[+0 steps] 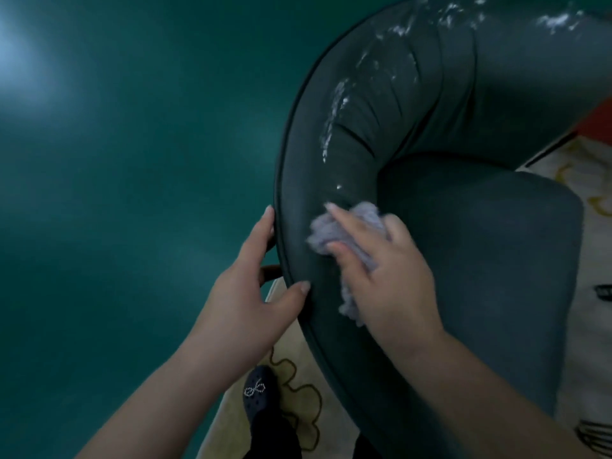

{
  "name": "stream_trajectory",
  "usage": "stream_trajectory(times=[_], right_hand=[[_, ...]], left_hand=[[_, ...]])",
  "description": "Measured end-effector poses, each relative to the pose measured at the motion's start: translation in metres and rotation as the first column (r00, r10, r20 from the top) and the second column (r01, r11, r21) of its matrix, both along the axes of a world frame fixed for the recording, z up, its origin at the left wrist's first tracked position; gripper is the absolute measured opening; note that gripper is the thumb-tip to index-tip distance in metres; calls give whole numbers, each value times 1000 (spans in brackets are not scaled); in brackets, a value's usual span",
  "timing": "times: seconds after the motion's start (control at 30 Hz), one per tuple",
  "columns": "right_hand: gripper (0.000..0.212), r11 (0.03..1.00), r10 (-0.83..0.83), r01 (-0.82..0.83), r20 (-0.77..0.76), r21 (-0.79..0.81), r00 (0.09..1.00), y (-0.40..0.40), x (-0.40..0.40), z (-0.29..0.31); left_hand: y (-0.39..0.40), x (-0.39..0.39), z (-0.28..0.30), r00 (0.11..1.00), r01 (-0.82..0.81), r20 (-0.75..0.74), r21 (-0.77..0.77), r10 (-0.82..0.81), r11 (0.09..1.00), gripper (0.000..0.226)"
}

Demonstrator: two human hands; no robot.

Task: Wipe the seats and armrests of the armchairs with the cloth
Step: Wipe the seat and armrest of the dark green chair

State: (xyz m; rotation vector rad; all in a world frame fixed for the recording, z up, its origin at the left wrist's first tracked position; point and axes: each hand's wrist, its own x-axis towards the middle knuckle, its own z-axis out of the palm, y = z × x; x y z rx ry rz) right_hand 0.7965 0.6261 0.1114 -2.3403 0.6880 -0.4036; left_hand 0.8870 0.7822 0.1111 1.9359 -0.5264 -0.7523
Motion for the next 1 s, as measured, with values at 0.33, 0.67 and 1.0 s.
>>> stream_trajectory(times=[0.33,0.67,1.0], right_hand=[[35,985,-136,126,86,114,987,5,36,1],[39,989,-143,138,97,55,985,17,39,9],[32,953,-242,222,75,207,967,-7,25,4]], left_hand=[[-15,30,7,998,9,-69,-61,-13,998,75],[-21,40,5,999,2,-34,-33,-4,999,66],[-29,42,4,995,-84,-66,-48,80,995,66]])
